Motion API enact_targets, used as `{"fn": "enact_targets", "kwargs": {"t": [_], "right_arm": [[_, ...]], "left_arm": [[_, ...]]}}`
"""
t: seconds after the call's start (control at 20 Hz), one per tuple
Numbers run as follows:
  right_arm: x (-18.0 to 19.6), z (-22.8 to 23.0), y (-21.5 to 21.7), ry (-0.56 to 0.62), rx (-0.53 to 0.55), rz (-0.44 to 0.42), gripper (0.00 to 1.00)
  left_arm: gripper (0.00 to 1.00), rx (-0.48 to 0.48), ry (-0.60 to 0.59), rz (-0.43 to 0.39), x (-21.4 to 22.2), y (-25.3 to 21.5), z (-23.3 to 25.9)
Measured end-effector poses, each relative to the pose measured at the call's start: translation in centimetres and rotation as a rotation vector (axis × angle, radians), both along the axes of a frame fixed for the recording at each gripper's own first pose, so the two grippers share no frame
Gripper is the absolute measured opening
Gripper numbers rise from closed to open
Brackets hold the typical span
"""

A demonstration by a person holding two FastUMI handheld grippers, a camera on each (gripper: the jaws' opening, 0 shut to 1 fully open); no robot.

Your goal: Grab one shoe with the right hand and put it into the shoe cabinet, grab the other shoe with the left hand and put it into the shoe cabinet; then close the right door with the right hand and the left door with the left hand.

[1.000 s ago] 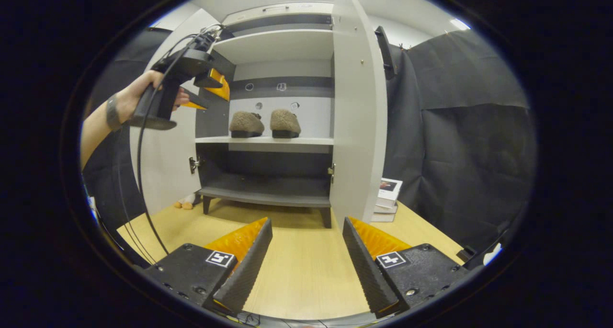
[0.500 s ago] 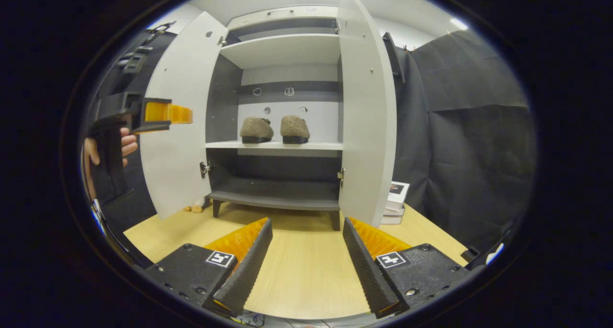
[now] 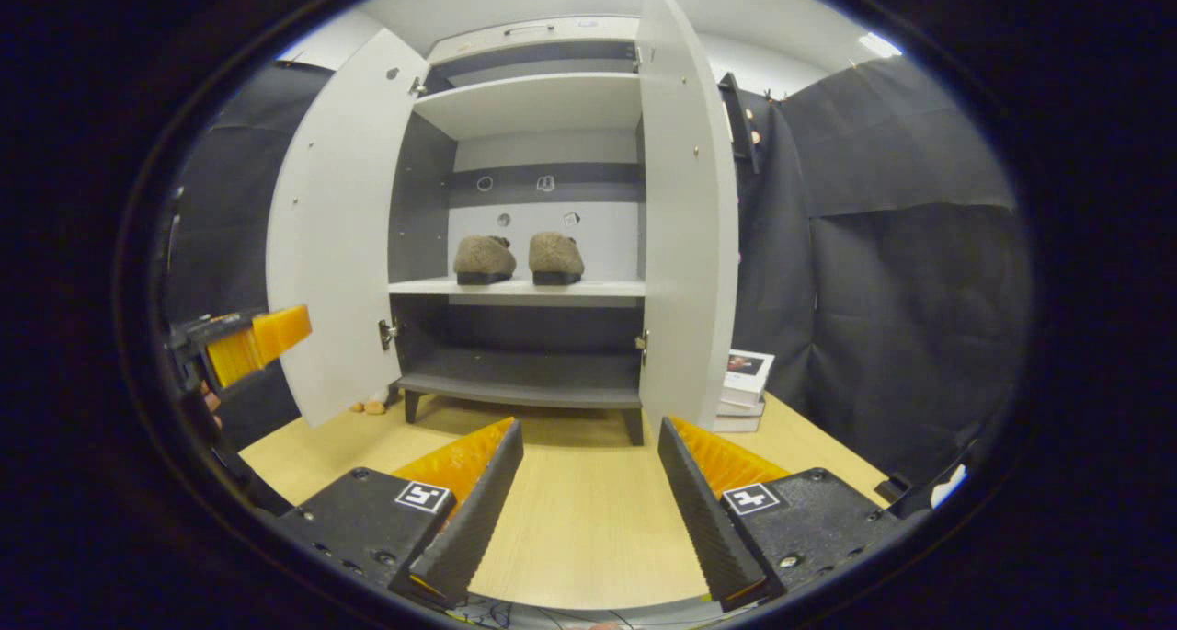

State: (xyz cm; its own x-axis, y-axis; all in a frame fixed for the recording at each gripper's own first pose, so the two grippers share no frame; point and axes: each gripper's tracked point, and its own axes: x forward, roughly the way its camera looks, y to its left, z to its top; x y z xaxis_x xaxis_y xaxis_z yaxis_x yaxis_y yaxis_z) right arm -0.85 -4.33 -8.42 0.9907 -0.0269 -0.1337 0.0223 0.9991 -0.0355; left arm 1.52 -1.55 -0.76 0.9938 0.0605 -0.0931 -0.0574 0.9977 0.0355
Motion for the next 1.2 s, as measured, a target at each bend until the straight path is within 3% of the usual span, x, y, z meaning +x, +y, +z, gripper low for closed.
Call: {"fn": "enact_targets", "kwargs": {"t": [0.2,0.5,0.65,0.95,1.2], "right_arm": [[-0.1,5.3,-3.9,-0.086,0.034,-0.029,0.95],[2.2,17.6,-13.7,-0.262,-0.027,-0.179,0.94],[4.2,22.2,-17.9,-0.294,-0.06,-0.269,0.93],[10.0,25.4,-18.2,-0.272,-0.103,-0.194,0.95],[11.1,25.6,-17.3,-0.27,-0.054,-0.168,0.88]], "left_arm": [[0.95,-0.065,0.012,-0.008,-1.4,-1.0,-0.4],[0.96,-0.044,0.013,-0.032,-1.9,-1.4,-0.4],[0.95,-0.037,0.016,-0.03,-2.0,-1.5,-0.6],[0.95,-0.026,0.022,-0.045,-2.1,-1.8,-0.5],[0.95,-0.026,0.035,-0.043,-2.0,-1.7,-0.7]]}}
